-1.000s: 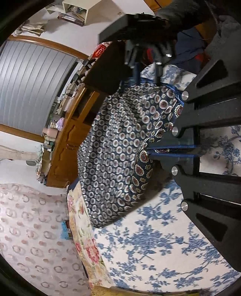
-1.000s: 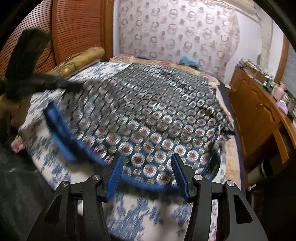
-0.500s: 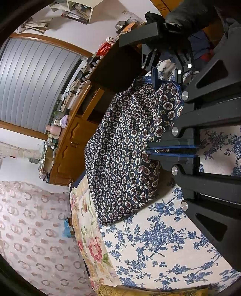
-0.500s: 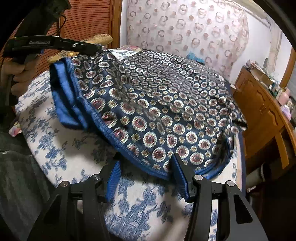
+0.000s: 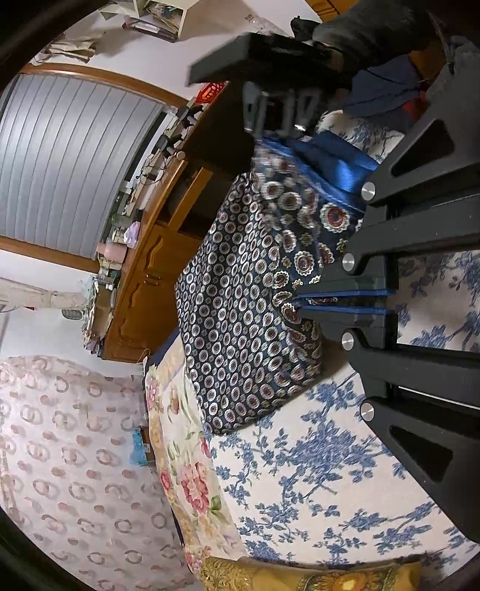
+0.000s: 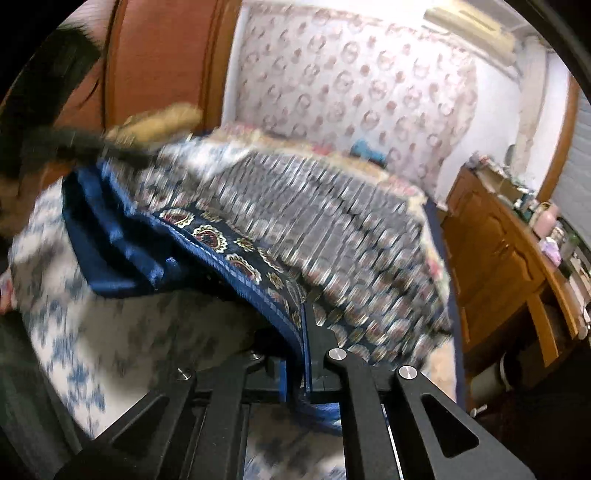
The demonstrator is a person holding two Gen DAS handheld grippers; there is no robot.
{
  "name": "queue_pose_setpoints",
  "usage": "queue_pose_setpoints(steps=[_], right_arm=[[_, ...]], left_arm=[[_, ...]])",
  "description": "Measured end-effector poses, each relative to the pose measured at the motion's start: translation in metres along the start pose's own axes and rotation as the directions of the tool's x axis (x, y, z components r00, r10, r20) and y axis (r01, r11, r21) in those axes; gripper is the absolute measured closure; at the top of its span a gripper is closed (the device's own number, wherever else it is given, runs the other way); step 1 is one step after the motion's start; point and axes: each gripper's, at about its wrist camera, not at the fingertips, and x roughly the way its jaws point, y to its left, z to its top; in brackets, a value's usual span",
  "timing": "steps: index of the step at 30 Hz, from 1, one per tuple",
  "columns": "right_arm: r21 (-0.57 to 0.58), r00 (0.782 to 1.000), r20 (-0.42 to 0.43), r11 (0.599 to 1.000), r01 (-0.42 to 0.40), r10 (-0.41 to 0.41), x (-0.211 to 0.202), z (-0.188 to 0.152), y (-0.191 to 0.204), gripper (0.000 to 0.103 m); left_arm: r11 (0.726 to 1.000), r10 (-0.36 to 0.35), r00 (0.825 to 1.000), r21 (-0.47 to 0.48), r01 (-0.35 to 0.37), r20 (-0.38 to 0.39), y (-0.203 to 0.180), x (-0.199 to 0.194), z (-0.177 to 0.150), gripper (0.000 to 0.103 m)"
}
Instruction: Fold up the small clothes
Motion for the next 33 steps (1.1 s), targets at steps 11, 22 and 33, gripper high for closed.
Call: queue_pose_setpoints(steps=[11,22,33], right_arm=[[-0.024,0.996,0.084,1.0,0.017,-0.015,0.031,0.063,-0.019,0.097],[-0.052,0.996,0.079,0.998,-0.024,0.028,0.094,0.088,-0.036,0.099],[-0.084,0.996,0.007,0.993,-0.083,0.084,0.141,0.121,-0.06,0.099]], left_arm=[[0.999,0.017,1.0,-0.035,-0.017,0.005,0.037,0.017,0.027,0.098],[0.99,0.122,0.992,-0.065,-0.122,-0.007,0.073,0.037,0.051,0.088],[0.969,0.211,0.977,-0.126,-0.214,-0.037,0.129,0.048,0.067,0.061]])
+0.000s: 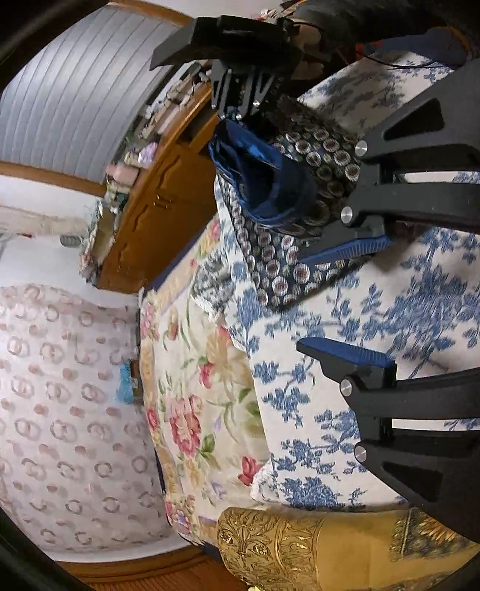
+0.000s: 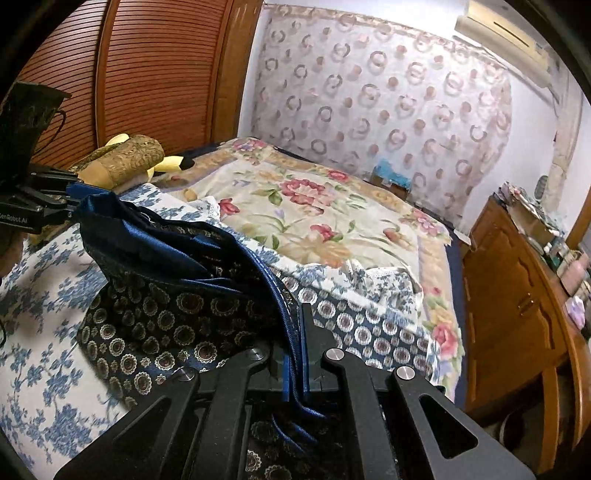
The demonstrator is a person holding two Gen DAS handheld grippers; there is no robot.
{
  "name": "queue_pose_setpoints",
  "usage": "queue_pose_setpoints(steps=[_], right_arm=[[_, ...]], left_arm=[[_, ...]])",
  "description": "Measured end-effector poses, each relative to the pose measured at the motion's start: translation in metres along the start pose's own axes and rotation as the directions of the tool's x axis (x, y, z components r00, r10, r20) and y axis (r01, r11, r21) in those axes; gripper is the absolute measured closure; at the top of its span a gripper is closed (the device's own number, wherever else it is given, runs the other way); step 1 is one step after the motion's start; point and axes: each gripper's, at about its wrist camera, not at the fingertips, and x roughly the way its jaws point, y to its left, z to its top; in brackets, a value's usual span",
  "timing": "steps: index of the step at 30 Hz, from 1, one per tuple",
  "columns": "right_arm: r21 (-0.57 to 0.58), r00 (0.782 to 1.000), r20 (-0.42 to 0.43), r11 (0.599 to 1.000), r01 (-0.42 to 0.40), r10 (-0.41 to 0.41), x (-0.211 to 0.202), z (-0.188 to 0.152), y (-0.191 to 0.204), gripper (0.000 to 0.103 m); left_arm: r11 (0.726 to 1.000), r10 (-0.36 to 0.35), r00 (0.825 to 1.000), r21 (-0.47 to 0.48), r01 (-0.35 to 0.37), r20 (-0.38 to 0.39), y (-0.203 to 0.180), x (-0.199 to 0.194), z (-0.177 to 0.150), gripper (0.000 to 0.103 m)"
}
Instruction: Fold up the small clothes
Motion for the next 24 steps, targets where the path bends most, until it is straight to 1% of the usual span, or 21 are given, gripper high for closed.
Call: queue_pose_setpoints(steps=[3,5,7,10,11,12,13,14,15,16,17,19,21,24], right_arm=[[0.02,0.999,-0.036,1.0,0.003,-0.003,0.016,0.007,-0.009,0.099],[0.039,0.998,-0.061,0.999,0.017,-0.014,0.026,0.011,-0.012,0.099],[0.057,0.997,-0.08,0.998,0.01,-0.006,0.035,0.012,-0.015,0.099],[0.089,0.996,-0.092,0.996,0.015,-0.007,0.042,0.017,-0.019,0.099],[0.097,0.996,-0.094,0.995,0.021,-0.012,0.043,0.022,-0.02,0.093],[0.104,0.996,-0.091,0.994,0.033,-0.024,0.042,0.024,-0.02,0.091],[0.111,0.996,-0.085,0.993,0.041,-0.032,0.041,0.026,-0.02,0.085],[0.12,0.996,-0.082,0.992,0.05,-0.041,0.038,0.029,-0.021,0.074],[0.127,0.995,-0.08,0.99,0.064,-0.054,0.035,0.029,-0.02,0.067],[0.135,0.995,-0.074,0.988,0.078,-0.069,0.031,0.03,-0.02,0.056],[0.147,0.995,-0.061,0.985,0.09,-0.082,0.025,0.032,-0.022,0.05],[0.164,0.994,-0.042,0.981,0.104,-0.098,0.013,0.032,-0.025,0.044],[0.183,0.991,-0.032,0.974,0.131,-0.127,-0.002,0.03,-0.027,0.043],[0.215,0.988,-0.027,0.965,0.152,-0.149,-0.023,0.016,-0.027,0.038]], left_arm=[[1.0,0.024,1.0,-0.008,-0.024,0.008,0.003,0.004,0.002,0.061],[1.0,0.011,1.0,-0.013,-0.011,0.001,0.004,0.007,0.004,0.061],[1.0,-0.002,1.0,-0.008,0.002,-0.006,0.003,0.011,0.004,0.061],[1.0,-0.014,1.0,0.006,0.014,-0.021,-0.001,0.019,0.004,0.061],[1.0,-0.018,0.999,0.008,0.018,-0.027,-0.003,0.021,0.005,0.061],[1.0,-0.023,0.999,0.011,0.023,-0.033,-0.004,0.024,0.005,0.061],[1.0,-0.027,0.999,0.015,0.028,-0.039,-0.006,0.025,0.004,0.061],[0.999,-0.032,0.998,0.018,0.033,-0.045,-0.007,0.029,0.004,0.061],[0.999,-0.036,0.998,0.021,0.037,-0.051,-0.008,0.032,0.006,0.061],[0.999,-0.039,0.998,0.022,0.04,-0.057,-0.008,0.036,0.007,0.061],[0.999,-0.043,0.997,0.022,0.045,-0.062,-0.008,0.039,0.008,0.061],[0.999,-0.047,0.996,0.021,0.048,-0.076,-0.008,0.048,0.011,0.061],[0.999,-0.041,0.996,0.021,0.043,-0.085,-0.008,0.056,0.013,0.061],[0.999,-0.043,0.994,0.017,0.045,-0.101,-0.006,0.066,0.013,0.061]])
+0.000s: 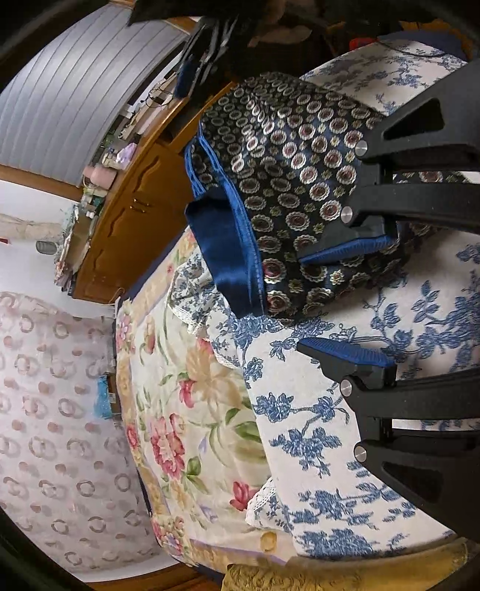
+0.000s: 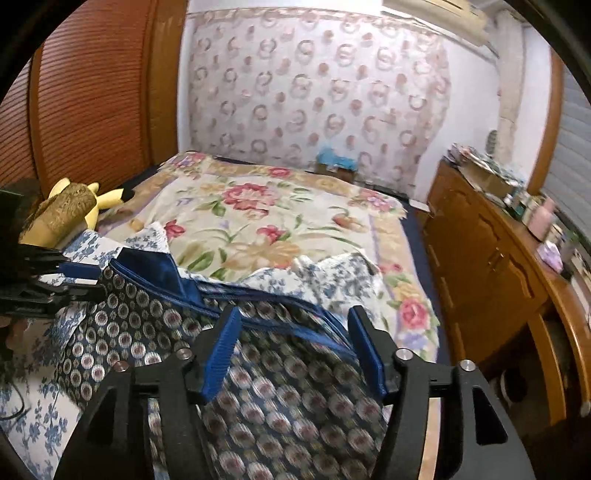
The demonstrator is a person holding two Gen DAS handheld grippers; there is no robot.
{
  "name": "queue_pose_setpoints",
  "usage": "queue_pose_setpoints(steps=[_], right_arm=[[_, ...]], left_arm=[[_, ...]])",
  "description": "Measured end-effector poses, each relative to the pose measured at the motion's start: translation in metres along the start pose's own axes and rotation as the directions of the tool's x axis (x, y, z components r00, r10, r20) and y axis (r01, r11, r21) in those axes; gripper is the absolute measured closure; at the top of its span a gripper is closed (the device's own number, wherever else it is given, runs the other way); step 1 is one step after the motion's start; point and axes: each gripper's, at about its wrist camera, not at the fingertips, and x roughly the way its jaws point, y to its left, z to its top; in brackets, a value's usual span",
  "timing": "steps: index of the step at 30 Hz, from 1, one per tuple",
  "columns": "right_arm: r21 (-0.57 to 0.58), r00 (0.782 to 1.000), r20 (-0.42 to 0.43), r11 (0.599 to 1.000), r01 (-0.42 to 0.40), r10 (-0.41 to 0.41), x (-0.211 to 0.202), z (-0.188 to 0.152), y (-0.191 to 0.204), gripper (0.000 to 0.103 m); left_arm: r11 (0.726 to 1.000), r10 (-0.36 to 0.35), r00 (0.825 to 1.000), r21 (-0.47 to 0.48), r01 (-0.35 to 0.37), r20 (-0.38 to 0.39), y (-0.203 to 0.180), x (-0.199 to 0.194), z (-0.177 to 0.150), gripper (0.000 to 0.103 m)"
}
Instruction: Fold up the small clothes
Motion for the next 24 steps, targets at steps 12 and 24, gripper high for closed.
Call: queue_pose_setpoints(steps=[12,24], right_arm=[[0.137,0.984,-0.177,0.989,0.052,-0.027,0.02,-0.066,-0.027,0.036],[0.199,0.975,-0.196,0.978,-0.066,0.105,0.049,-0.062,-0.058,0.036]], left_arm=[[1.0,0.003,0.999,0.002,-0.003,-0.054,0.002,0.025,0.001,0.061],[1.0,-0.001,0.999,0.006,0.001,-0.04,-0.001,0.029,0.001,0.061]])
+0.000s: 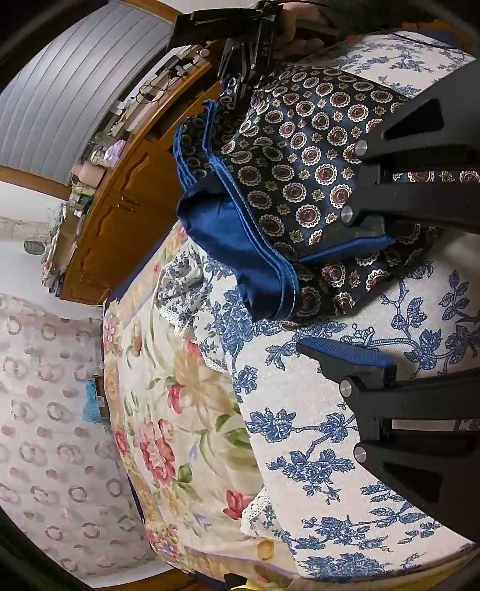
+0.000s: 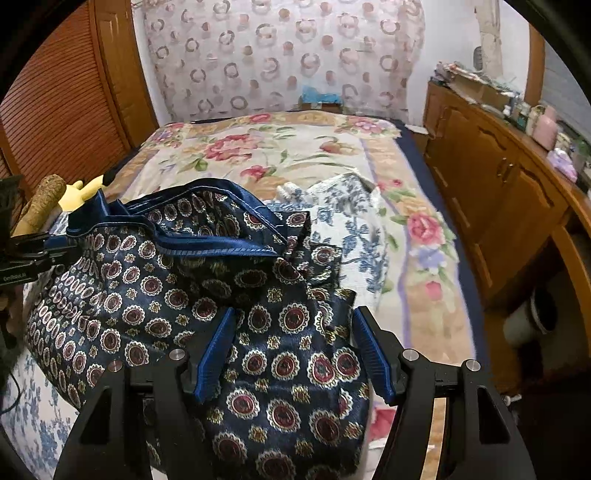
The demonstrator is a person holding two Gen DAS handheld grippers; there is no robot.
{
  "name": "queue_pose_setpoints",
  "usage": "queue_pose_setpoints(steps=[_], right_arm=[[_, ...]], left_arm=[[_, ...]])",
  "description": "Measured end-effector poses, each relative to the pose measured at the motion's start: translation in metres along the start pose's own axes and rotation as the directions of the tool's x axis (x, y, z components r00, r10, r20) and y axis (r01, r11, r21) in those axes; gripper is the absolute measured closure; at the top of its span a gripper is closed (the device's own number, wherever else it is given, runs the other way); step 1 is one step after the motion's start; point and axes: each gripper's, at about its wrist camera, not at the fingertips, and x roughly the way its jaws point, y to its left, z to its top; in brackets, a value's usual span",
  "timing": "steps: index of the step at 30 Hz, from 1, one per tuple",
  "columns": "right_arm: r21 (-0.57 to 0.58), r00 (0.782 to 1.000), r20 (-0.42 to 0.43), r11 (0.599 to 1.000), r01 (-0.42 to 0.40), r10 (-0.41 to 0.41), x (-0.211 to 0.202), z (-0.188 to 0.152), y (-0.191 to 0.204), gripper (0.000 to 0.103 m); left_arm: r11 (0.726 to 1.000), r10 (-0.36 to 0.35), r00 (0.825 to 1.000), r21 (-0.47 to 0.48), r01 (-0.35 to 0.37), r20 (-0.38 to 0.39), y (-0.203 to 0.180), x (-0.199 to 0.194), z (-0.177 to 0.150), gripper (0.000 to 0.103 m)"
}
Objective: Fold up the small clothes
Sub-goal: 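Grasp the folded robe bundle with the right gripper while the left gripper grasps it too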
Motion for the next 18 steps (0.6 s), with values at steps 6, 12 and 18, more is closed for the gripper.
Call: queue_pose_setpoints(steps=[6,12,18], right_arm=[[0.026,1.0,0.006,0.999,-0.028,0.028,0.004,0.0,-0.012,0.036],[0.006,0.999,-0.001,0.999,-0.047,0.047,0.011,0.0,-0.004,0.038],[-0.028,0.991,-0.014,0.99,-0.137,0.137,0.013,0.0,0.002,0.081]], left_arm=[[1.0,-0.007,1.0,-0.002,0.007,-0.009,0.0,0.001,0.002,0.06],[1.0,-0.025,1.0,-0.005,0.025,-0.015,-0.002,0.006,0.008,0.06],[0.998,-0.07,0.997,-0.01,0.07,-0.018,-0.001,0.009,0.011,0.082]])
